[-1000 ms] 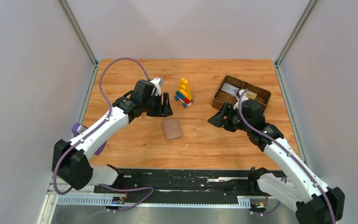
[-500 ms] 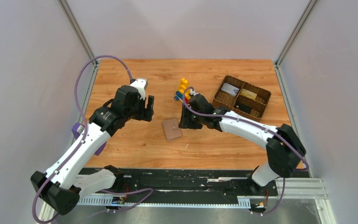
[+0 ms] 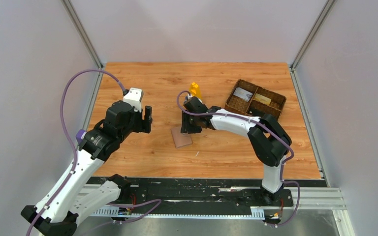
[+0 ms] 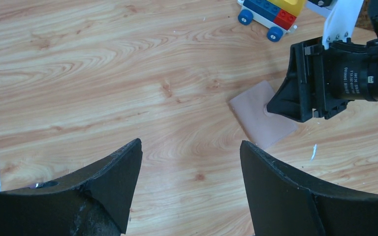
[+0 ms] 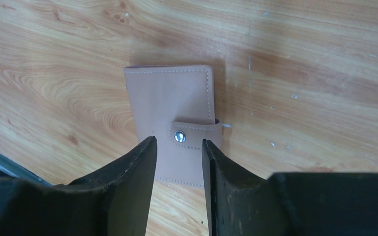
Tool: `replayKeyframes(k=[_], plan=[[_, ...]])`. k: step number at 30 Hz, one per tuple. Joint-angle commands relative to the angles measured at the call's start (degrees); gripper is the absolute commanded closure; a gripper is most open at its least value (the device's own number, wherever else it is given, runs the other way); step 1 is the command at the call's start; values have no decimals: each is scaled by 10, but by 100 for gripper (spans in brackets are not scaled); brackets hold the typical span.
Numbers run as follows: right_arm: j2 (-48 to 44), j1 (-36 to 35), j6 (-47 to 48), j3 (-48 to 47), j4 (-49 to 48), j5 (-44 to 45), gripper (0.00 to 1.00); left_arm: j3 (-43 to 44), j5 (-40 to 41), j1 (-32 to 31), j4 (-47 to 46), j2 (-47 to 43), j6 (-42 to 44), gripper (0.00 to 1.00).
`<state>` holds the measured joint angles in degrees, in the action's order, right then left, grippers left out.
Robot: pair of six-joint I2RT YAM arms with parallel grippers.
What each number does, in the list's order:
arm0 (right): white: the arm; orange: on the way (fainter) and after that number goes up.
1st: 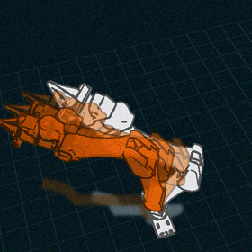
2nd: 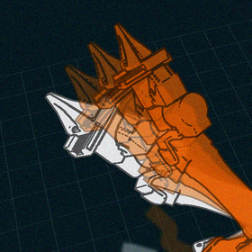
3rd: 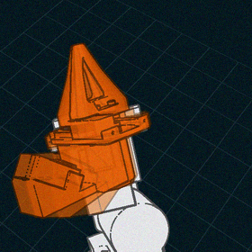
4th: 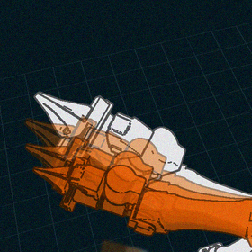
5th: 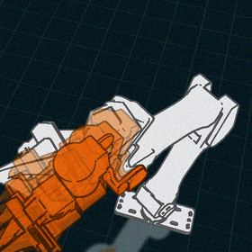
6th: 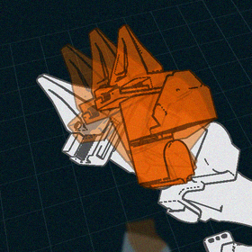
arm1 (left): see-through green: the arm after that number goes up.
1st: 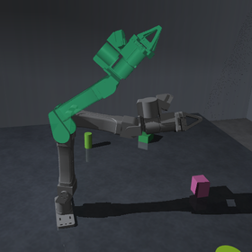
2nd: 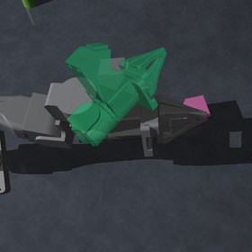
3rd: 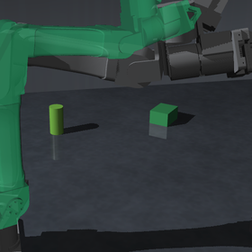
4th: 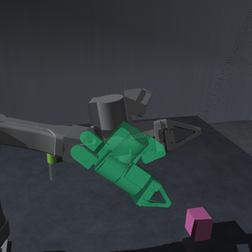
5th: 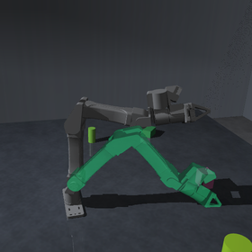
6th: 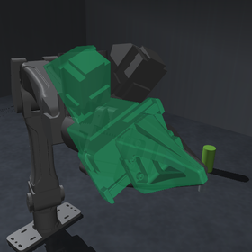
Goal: Take the credit cards out of the card holder
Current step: Move the card holder to the center of the board, then open the card holder at the center of the board.
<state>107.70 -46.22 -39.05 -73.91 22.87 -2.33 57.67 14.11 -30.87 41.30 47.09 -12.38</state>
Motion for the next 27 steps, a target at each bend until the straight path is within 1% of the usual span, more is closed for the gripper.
replayKeyframes(k=[1, 7, 18, 21, 27], plan=[[20, -5, 10, -35, -15, -2, 61, -1, 6, 1, -19, 2, 13, 19], [44, -6, 20, -44, -14, -8, 65, -4, 7, 2, -20, 1, 14, 19], [71, -24, 22, -49, 19, 22, 66, -6, 10, 1, -20, 3, 16, 19], [75, -33, 22, -52, 33, 67, 66, -7, 11, 1, -20, 3, 16, 19], [90, -52, 24, -67, 68, 114, 65, -7, 13, 1, -20, 0, 15, 19]])
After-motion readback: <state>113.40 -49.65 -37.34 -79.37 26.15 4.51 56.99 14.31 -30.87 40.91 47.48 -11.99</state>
